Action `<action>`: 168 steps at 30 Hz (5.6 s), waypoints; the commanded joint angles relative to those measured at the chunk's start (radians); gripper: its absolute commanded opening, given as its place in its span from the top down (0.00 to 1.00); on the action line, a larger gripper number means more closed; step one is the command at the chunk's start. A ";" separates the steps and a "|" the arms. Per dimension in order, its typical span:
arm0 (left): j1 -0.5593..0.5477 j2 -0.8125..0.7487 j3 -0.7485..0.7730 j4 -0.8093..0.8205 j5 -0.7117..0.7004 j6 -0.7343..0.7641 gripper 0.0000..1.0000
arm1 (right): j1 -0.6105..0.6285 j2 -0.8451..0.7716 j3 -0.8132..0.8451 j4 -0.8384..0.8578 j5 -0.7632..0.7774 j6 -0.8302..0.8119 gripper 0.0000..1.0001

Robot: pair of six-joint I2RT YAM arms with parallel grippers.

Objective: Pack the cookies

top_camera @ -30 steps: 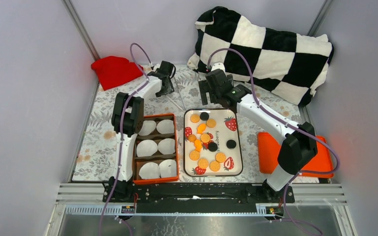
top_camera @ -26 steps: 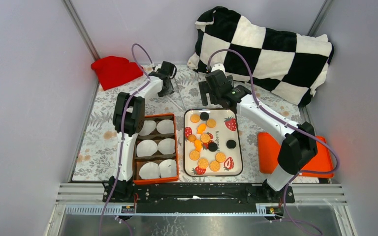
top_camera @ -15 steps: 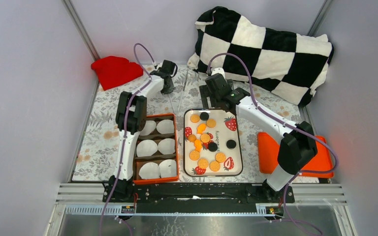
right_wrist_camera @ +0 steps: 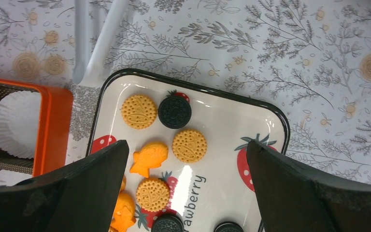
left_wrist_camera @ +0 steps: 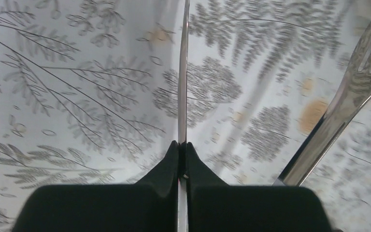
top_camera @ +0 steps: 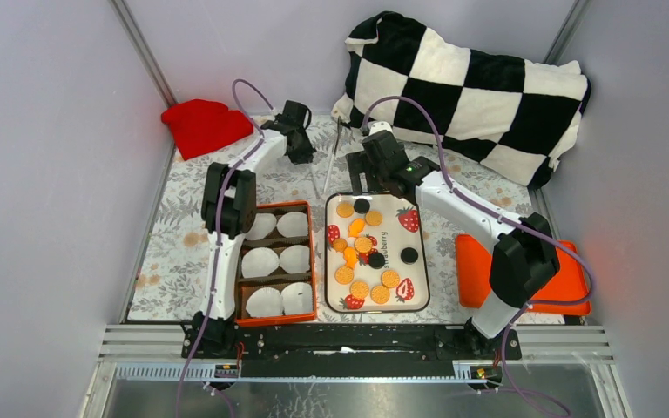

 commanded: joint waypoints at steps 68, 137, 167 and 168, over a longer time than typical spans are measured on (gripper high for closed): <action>-0.319 -0.592 -0.400 0.178 -0.480 -0.252 0.18 | -0.012 0.258 0.273 -0.163 0.012 -0.055 0.00; -0.379 -1.246 -0.848 0.117 -0.734 -0.109 0.14 | -0.101 0.450 0.661 -0.438 -0.143 -0.086 0.69; -0.387 -1.229 -0.932 0.181 -0.520 -0.054 0.14 | -0.021 -0.149 0.033 -0.387 -0.155 0.089 0.58; -0.387 -1.235 -0.938 0.181 -0.519 -0.055 0.14 | -0.014 -0.168 0.016 -0.385 -0.147 0.096 0.61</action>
